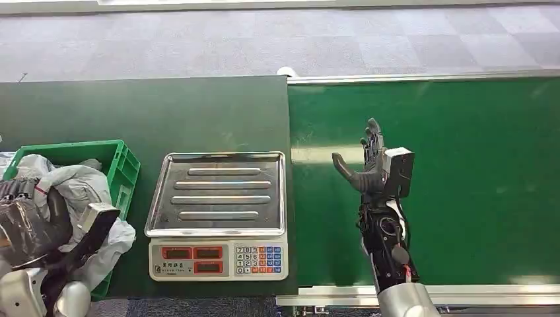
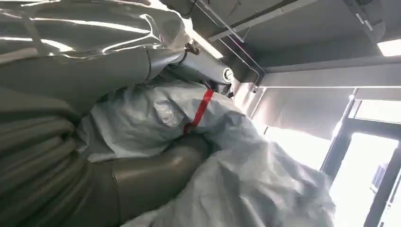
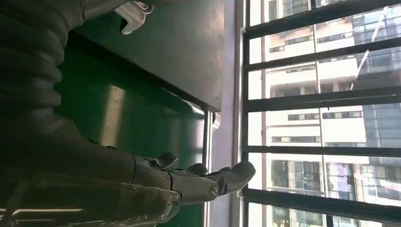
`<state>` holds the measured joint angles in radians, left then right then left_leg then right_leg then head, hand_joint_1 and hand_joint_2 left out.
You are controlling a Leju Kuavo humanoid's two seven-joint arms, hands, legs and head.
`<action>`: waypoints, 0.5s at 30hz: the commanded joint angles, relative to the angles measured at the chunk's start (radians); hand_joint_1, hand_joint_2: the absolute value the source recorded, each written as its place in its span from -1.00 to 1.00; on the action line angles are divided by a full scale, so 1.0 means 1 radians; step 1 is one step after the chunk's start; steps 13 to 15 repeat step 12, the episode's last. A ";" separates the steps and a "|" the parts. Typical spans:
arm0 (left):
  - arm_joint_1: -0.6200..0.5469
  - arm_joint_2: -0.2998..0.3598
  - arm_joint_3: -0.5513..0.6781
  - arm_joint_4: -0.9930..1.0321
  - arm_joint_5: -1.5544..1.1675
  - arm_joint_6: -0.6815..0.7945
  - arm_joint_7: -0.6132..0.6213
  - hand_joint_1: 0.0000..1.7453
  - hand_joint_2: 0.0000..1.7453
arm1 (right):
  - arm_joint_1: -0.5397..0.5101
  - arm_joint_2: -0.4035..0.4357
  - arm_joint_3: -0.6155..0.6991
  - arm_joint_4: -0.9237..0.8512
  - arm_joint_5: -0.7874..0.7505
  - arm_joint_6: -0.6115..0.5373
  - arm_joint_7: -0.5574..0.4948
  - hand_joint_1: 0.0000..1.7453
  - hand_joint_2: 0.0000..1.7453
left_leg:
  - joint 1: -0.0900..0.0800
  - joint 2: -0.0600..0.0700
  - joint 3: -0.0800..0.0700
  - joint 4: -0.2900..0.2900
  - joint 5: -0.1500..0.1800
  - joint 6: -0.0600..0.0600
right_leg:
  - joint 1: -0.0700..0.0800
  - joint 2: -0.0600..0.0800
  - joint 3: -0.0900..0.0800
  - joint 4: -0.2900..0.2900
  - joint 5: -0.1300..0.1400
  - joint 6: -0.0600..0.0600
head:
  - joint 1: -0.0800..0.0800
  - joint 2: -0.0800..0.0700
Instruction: Moved the parcel from conveyor to table for the left to box.
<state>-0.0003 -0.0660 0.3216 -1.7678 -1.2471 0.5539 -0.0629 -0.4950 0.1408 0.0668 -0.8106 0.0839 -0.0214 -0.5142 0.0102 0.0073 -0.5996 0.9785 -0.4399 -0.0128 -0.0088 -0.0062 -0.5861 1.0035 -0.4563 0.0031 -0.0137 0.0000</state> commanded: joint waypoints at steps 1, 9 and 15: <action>-0.441 -0.050 -0.310 0.382 0.390 0.144 -0.347 -1.00 -1.00 | -0.062 -0.012 -0.024 0.090 -0.024 0.010 -0.032 -1.00 1.00 | 0.001 -0.018 -0.003 0.001 0.004 0.001 | 0.001 -0.017 0.002 0.000 -0.002 0.000 | -0.001 0.000; -0.442 -0.045 -0.420 0.346 0.431 0.144 -0.301 -1.00 -1.00 | 0.015 -0.005 -0.043 0.010 -0.035 0.011 -0.028 -1.00 1.00 | 0.000 -0.012 0.001 0.001 0.005 0.003 | 0.000 -0.013 0.005 -0.001 0.002 0.002 | 0.000 0.000; -0.440 -0.042 -0.417 0.343 0.433 0.144 -0.303 -1.00 -1.00 | 0.012 -0.005 -0.043 0.009 -0.035 0.011 -0.028 -1.00 1.00 | -0.001 -0.008 0.001 0.001 0.004 0.002 | -0.001 -0.009 0.004 -0.001 0.002 0.002 | 0.000 0.000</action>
